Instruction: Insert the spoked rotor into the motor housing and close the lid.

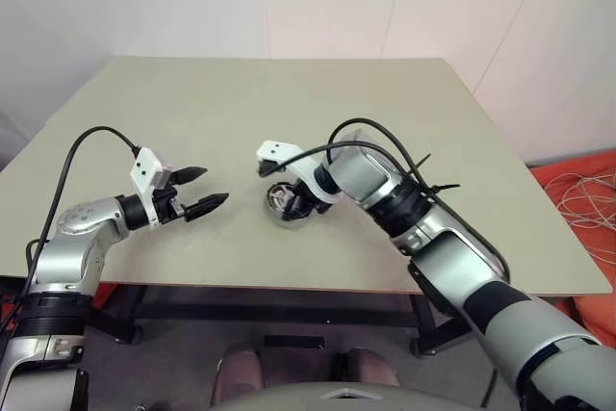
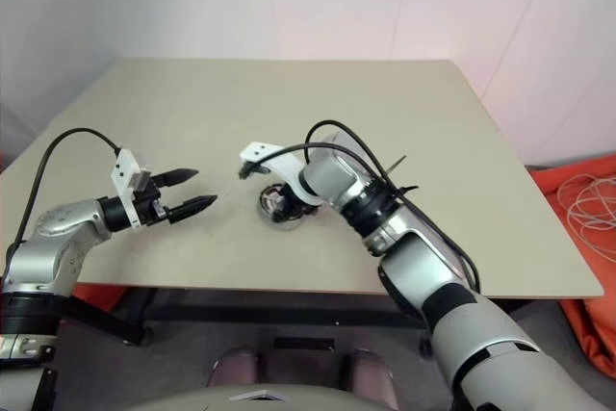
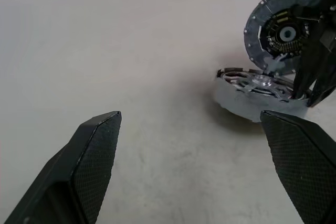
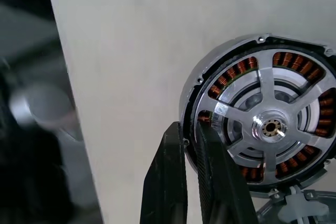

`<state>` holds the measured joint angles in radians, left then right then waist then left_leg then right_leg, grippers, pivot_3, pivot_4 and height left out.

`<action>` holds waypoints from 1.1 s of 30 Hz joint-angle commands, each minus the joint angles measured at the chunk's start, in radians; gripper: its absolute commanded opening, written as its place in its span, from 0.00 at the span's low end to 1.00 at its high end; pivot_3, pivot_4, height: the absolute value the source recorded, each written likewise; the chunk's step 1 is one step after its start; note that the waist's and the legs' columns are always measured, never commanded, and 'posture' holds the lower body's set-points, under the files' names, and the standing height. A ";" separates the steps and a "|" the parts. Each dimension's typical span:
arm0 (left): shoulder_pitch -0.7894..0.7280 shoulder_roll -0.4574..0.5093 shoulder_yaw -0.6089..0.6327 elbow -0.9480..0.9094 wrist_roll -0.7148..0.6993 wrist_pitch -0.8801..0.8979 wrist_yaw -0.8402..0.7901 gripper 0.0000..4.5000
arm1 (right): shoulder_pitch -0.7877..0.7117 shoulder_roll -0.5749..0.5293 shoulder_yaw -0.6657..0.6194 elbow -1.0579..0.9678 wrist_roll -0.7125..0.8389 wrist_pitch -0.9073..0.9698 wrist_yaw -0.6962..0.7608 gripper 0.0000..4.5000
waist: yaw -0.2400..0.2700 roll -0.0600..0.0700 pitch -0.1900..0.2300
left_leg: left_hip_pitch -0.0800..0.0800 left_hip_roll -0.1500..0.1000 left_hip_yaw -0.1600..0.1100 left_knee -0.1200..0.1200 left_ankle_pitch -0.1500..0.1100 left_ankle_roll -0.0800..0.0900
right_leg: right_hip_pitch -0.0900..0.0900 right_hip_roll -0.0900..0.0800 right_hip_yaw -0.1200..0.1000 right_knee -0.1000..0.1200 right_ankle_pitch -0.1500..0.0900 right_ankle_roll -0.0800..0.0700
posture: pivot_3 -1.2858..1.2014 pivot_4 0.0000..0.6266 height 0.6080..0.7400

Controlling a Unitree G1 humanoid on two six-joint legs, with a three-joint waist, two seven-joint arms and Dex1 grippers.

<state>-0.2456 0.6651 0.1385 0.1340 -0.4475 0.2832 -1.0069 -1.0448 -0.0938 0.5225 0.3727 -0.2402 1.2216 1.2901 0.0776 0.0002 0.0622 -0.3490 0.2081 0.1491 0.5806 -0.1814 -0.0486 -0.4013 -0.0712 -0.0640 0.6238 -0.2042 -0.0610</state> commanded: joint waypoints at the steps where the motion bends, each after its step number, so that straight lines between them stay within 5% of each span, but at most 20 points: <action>1: -0.002 0.008 0.026 -0.025 0.000 -0.008 0.011 1.00 | -0.060 0.022 -0.075 0.032 0.069 0.024 -0.088 0.01 | 0.000 0.000 0.000 | 0.000 0.000 0.000 0.000 0.000 0.000 | 0.000 0.000 0.000 0.000 0.000 0.000 | 0.52 0.00 1.00; 12: -0.008 0.003 0.023 -0.020 0.003 -0.012 0.019 1.00 | -0.043 -0.027 0.033 0.004 0.167 0.017 -0.202 0.01 | 0.020 0.000 0.000 | 0.001 0.000 0.000 -0.001 0.001 -0.001 | 0.000 0.000 0.000 0.000 -0.004 0.006 | 0.52 0.00 1.00; 20: -0.014 0.001 0.019 -0.017 0.008 -0.012 0.021 1.00 | -0.033 -0.077 0.080 -0.145 0.243 0.014 -0.221 0.61 | 0.023 0.000 0.000 | 0.001 0.000 0.000 -0.001 0.001 -0.002 | 0.000 0.000 0.000 0.000 -0.004 0.007 | 0.52 0.00 1.00; 25: -0.014 0.000 0.019 -0.022 0.007 -0.007 0.022 1.00 | -0.095 -0.065 0.003 -0.221 0.326 0.110 -0.246 0.97 | 0.021 0.000 0.000 | 0.001 0.000 0.000 -0.002 0.001 -0.003 | 0.000 0.000 0.000 0.000 -0.004 0.007 | 0.52 0.00 1.00; 29: -0.015 -0.001 0.017 -0.024 0.007 -0.002 0.023 1.00 | -0.185 -0.039 -0.134 -0.307 0.424 0.151 -0.263 0.99 | 0.021 0.000 0.000 | 0.000 0.000 0.000 -0.002 0.001 -0.002 | -0.001 0.000 0.000 0.000 -0.004 0.007 | 0.52 0.00 1.00; 33: -0.022 -0.004 0.014 -0.024 0.003 0.011 0.021 1.00 | -0.230 -0.036 -0.287 -0.330 0.430 -0.151 -0.350 0.99 | 0.022 0.000 0.000 | 0.001 0.000 0.000 -0.002 0.001 -0.002 | -0.001 0.000 0.000 0.000 -0.004 0.007 | 0.52 0.00 1.00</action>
<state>-0.2442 0.6576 0.1433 0.1337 -0.4379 0.2925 -0.9882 -1.2482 -0.1072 0.3107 0.0718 0.1829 1.2158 0.9695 0.0999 0.0003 0.0623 -0.3485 0.2077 0.1489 0.5780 -0.1802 -0.0509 -0.4022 -0.0717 -0.0635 0.6238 -0.2085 -0.0535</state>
